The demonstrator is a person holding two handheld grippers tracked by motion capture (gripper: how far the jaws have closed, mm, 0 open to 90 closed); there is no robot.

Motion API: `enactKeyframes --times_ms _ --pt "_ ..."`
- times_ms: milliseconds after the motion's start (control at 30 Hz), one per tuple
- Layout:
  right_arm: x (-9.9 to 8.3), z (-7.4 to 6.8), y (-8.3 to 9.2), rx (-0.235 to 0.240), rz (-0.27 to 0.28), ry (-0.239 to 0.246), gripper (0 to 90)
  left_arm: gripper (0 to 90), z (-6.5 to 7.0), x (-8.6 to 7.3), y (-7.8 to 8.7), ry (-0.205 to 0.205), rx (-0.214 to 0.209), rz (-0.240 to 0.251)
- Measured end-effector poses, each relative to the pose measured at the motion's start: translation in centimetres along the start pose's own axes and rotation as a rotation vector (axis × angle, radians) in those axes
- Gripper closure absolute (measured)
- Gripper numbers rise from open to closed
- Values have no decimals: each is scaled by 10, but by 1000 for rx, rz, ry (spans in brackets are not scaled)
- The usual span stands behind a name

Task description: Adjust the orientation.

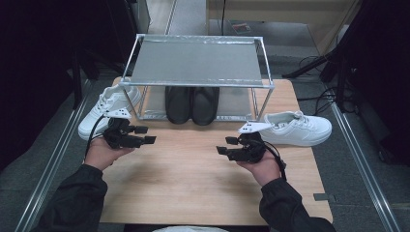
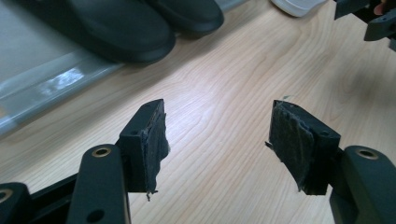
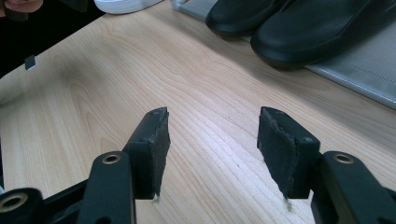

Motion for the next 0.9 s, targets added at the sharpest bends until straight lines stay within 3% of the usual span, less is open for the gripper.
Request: enactKeyframes --times_ms 300,467,667,767,900 --pt "-1 -3 -3 8 -5 8 454 371 -21 -7 19 51 43 23" --pt "0 -3 -3 12 -3 6 455 376 -35 -12 35 65 83 31" --pt "-1 -1 -1 2 2 1 455 398 -56 -17 52 116 138 54" --pt "-2 0 1 0 9 -10 455 442 -64 -16 60 151 136 67" --pt "-5 0 4 -3 8 -12 456 451 -76 -9 69 155 152 77"
Point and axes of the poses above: each handheld gripper's, and its own axes: y roughly backward along the jaws, x roughly out of its top, z roughly to its right, the point moved 7 cm from there along -y, roughly forward along the jaws, and after that the axes turned 9 degrees about -x, right-handed, at the moved point
